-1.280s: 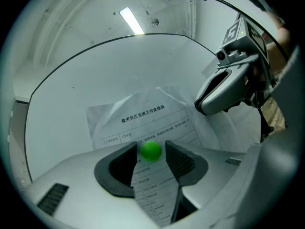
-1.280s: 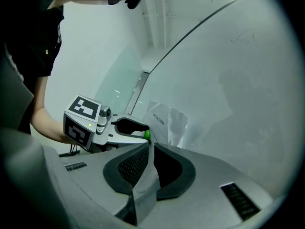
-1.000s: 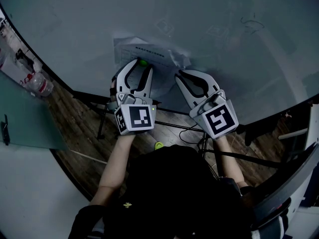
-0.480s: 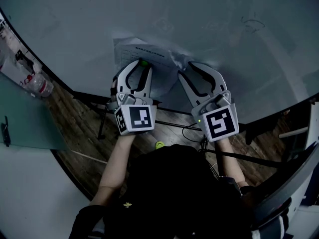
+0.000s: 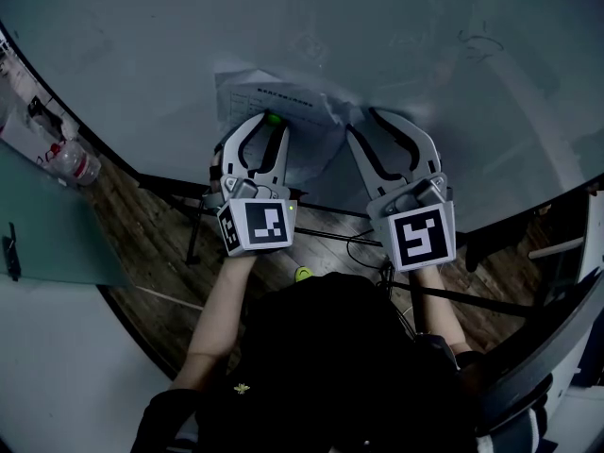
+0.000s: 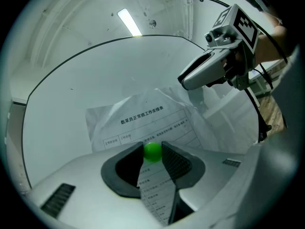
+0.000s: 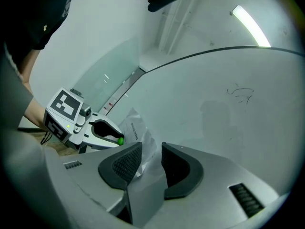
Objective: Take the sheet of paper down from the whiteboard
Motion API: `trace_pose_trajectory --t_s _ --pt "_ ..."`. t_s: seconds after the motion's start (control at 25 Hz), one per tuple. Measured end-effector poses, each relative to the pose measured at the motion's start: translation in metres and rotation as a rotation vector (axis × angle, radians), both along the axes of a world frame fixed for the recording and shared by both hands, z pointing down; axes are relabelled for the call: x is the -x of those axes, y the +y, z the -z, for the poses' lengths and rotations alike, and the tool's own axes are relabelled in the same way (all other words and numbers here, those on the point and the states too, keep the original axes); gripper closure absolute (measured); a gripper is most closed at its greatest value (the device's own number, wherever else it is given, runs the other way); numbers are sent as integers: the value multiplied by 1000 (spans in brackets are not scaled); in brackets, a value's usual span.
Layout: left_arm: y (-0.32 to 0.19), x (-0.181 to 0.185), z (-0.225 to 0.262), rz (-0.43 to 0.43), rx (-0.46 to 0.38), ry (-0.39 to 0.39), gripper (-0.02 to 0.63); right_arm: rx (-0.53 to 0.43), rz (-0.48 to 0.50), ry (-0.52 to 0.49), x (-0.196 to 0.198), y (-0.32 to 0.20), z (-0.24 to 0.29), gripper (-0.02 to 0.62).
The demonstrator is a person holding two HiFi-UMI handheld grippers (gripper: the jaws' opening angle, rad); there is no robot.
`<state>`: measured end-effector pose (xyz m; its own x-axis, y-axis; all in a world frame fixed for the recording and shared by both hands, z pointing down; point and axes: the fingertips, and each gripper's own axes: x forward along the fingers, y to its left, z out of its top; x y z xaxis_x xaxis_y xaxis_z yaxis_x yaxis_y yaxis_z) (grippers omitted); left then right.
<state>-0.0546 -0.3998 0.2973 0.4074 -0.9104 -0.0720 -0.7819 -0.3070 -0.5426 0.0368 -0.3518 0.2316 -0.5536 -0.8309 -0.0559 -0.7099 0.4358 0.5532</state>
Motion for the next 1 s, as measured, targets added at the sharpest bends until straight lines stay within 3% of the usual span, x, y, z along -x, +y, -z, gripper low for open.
trace_pose_trajectory --t_s 0.76,1.0 --pt "-4 -1 -3 -5 20 4 471 129 63 -56 7 -14 -16 459" --pt "-5 -1 -3 -7 19 2 471 125 38 -56 6 -18 -16 523"
